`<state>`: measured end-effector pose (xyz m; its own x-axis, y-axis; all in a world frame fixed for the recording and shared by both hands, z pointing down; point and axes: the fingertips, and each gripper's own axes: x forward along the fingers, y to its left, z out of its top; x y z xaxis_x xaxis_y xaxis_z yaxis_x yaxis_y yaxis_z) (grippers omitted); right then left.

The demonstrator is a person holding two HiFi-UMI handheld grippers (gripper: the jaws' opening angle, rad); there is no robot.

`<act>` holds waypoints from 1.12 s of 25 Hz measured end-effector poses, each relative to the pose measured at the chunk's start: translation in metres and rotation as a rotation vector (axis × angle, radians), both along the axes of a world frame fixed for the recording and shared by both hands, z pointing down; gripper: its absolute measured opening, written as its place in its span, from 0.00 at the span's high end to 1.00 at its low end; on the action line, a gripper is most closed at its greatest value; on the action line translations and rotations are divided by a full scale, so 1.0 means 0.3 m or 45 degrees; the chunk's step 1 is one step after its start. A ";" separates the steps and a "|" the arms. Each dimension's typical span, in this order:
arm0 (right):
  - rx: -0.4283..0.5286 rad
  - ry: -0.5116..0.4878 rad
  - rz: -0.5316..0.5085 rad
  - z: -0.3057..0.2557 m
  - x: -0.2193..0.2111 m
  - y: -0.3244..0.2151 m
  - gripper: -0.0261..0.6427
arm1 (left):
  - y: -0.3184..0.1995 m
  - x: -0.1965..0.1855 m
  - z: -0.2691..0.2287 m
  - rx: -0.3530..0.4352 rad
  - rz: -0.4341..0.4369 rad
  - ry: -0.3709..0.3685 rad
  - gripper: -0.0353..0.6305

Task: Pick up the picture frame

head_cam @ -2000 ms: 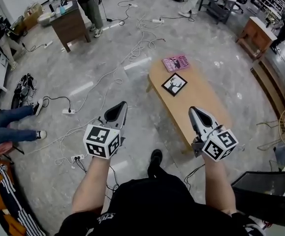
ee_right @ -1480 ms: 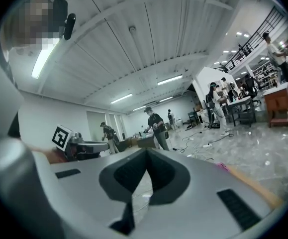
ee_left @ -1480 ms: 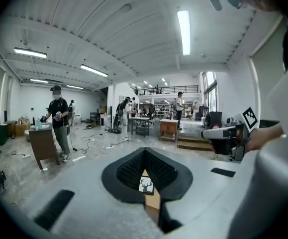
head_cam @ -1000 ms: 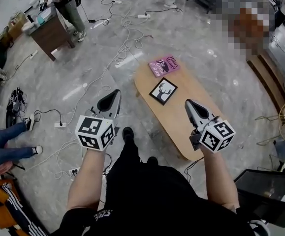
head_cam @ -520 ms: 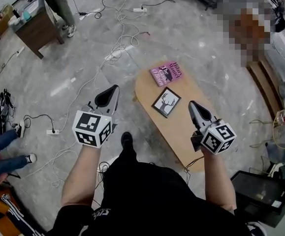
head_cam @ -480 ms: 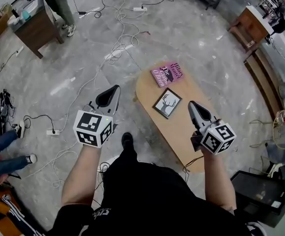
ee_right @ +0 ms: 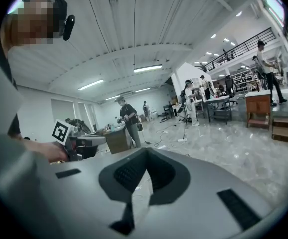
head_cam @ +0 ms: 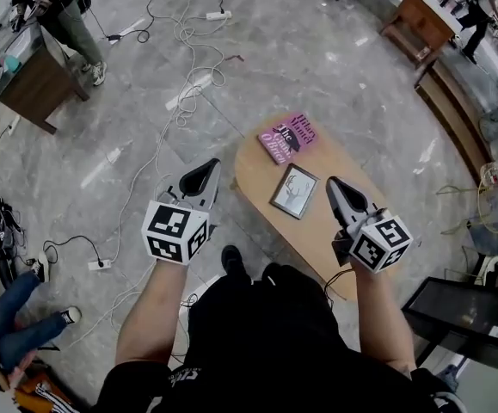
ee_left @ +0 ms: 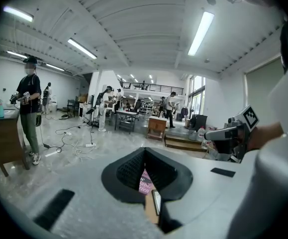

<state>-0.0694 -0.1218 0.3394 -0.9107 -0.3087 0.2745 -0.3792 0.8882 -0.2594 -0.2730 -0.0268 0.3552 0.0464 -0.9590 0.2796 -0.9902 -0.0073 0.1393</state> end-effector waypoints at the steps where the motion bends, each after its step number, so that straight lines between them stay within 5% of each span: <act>1: -0.002 0.006 0.013 0.005 0.010 -0.020 0.95 | -0.030 0.007 0.005 0.000 0.015 0.006 0.94; 17: -0.068 -0.029 0.072 0.089 0.194 -0.316 0.95 | -0.420 0.234 0.059 -0.090 0.166 0.023 0.93; 28: -0.210 0.151 0.205 0.286 0.055 -0.355 0.93 | -0.569 0.220 0.299 -0.237 0.433 0.113 0.94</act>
<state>-0.0529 -0.2283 0.4254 -0.8119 -0.3895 0.4348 -0.5488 0.7632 -0.3412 -0.2071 -0.1975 0.4448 0.3840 -0.8181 0.4280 -0.9199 -0.2990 0.2537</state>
